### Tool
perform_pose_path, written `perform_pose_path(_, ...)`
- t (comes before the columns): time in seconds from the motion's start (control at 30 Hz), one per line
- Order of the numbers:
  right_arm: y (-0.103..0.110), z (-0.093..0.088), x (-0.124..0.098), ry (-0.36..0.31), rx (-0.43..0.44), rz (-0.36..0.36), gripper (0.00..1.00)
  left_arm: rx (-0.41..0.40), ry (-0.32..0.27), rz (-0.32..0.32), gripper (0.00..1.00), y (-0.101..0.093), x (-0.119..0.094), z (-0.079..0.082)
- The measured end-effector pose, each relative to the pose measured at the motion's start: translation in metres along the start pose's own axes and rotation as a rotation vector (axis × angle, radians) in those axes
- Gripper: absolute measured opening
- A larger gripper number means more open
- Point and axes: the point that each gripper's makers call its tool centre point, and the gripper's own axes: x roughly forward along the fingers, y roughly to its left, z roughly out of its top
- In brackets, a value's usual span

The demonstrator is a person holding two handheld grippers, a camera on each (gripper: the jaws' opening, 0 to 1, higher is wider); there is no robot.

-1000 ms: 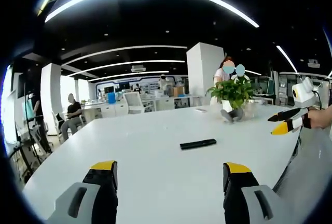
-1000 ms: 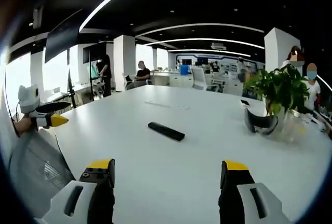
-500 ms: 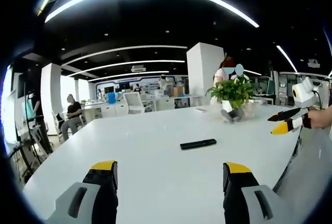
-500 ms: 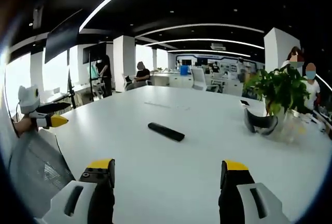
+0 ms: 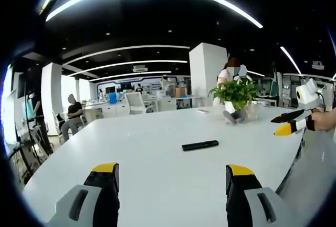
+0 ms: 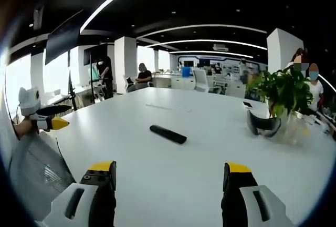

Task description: Press the specified remote control buttons in sequence, fully releasing each button before pressing the next.

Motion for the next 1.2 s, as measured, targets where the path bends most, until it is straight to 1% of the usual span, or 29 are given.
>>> perform_pose_path(0.17,-0.001,0.002,-0.001,-0.008,0.000,-0.007,0.83,-0.009,0.017,-0.018,0.87,-0.003,0.002,-0.003)
perform_pose_path(0.23,0.000,0.004,-0.001,-0.013,-0.023,-0.007,0.83,-0.042,0.040,-0.030,0.89,-0.004,0.004,-0.007)
perform_pose_path(0.27,0.002,0.005,0.000,-0.013,-0.036,-0.003,0.83,-0.062,0.064,-0.042,0.91,-0.005,0.005,-0.011)
perform_pose_path(0.3,0.004,0.005,0.000,-0.013,-0.043,0.001,0.83,-0.071,0.073,-0.047,0.91,-0.005,0.005,-0.012)
perform_pose_path(0.33,0.005,0.005,0.000,-0.014,-0.055,0.006,0.83,-0.097,0.090,-0.063,0.91,-0.007,0.006,-0.014)
perform_pose_path(0.37,0.005,0.005,0.000,-0.014,-0.060,0.008,0.83,-0.108,0.100,-0.069,0.90,-0.006,0.006,-0.014)
perform_pose_path(0.4,0.004,0.006,0.000,-0.017,-0.070,0.010,0.83,-0.125,0.099,-0.089,0.90,-0.006,0.007,-0.010)
perform_pose_path(0.47,0.003,0.007,-0.001,-0.028,-0.078,0.010,0.82,-0.181,0.101,-0.115,0.91,-0.007,0.007,-0.006)
perform_pose_path(0.53,-0.001,0.008,-0.003,-0.037,-0.072,0.002,0.79,-0.175,0.127,-0.128,0.90,-0.004,0.010,-0.005)
perform_pose_path(0.6,-0.006,0.007,-0.004,-0.043,-0.041,-0.009,0.79,-0.111,0.157,-0.150,0.90,-0.003,0.017,-0.004)
perform_pose_path(0.7,-0.012,0.009,-0.006,-0.066,0.007,-0.022,0.80,-0.064,0.178,-0.193,0.92,-0.006,0.028,-0.002)
perform_pose_path(0.8,-0.014,0.010,-0.006,-0.072,0.015,-0.032,0.79,-0.044,0.199,-0.239,0.93,-0.009,0.042,-0.004)
perform_pose_path(0.83,-0.014,0.010,-0.006,-0.072,0.011,-0.036,0.79,-0.038,0.216,-0.258,0.93,-0.011,0.048,-0.006)
perform_pose_path(0.93,-0.014,0.010,-0.006,-0.072,-0.006,-0.041,0.79,-0.012,0.238,-0.293,0.93,-0.015,0.059,-0.009)
perform_pose_path(1.0,-0.013,0.010,-0.006,-0.068,-0.020,-0.038,0.78,-0.013,0.272,-0.355,0.94,-0.023,0.067,-0.017)
perform_pose_path(1.03,-0.012,0.010,-0.005,-0.068,-0.024,-0.035,0.78,-0.034,0.325,-0.397,0.93,-0.028,0.070,-0.025)
perform_pose_path(1.1,-0.011,0.009,-0.005,-0.066,-0.028,-0.031,0.78,-0.039,0.401,-0.431,0.91,-0.030,0.077,-0.037)
perform_pose_path(1.13,-0.011,0.009,-0.005,-0.066,-0.027,-0.030,0.78,-0.026,0.417,-0.437,0.91,-0.029,0.080,-0.039)
perform_pose_path(1.2,-0.011,0.009,-0.005,-0.069,-0.024,-0.030,0.78,-0.004,0.424,-0.452,0.91,-0.030,0.089,-0.039)
